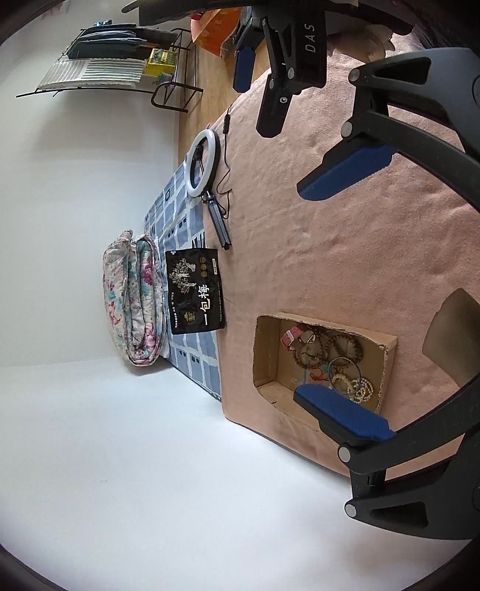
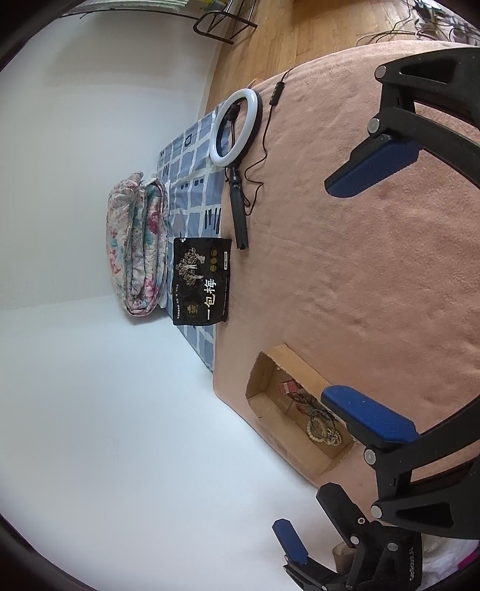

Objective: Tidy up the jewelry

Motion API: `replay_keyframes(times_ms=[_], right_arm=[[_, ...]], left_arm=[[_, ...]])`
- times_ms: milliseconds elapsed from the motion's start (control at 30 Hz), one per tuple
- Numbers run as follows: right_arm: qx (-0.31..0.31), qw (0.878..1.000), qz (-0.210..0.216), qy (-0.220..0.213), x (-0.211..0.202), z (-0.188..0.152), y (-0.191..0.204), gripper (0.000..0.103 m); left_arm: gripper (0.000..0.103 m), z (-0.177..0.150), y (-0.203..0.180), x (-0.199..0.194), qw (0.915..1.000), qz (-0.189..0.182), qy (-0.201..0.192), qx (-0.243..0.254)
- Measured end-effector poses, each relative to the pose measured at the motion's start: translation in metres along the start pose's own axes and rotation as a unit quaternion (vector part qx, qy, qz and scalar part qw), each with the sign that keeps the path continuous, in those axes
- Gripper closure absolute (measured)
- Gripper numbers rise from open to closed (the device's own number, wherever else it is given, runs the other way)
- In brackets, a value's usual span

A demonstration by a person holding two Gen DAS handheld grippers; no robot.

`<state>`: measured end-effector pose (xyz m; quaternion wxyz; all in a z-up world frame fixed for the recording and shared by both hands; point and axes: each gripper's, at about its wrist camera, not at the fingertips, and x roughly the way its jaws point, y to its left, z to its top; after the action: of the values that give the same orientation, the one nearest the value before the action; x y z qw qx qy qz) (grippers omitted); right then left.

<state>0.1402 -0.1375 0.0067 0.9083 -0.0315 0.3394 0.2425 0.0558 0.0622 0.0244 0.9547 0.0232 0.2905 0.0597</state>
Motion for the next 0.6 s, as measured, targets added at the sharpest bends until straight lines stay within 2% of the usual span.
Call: replay_keyframes(times_ms=[133, 600], right_arm=[[-0.009, 1.000, -0.006, 0.005, 0.002, -0.004, 0.001, 0.000], [0.002, 1.000, -0.026, 0.010, 0.001, -0.012, -0.015, 0.000]], left_arm=[[0.002, -0.002, 0.001, 0.000, 0.9999, 0.011, -0.002, -0.003], [0.001, -0.005, -0.002, 0.008, 0.9999, 0.005, 0.014, -0.009]])
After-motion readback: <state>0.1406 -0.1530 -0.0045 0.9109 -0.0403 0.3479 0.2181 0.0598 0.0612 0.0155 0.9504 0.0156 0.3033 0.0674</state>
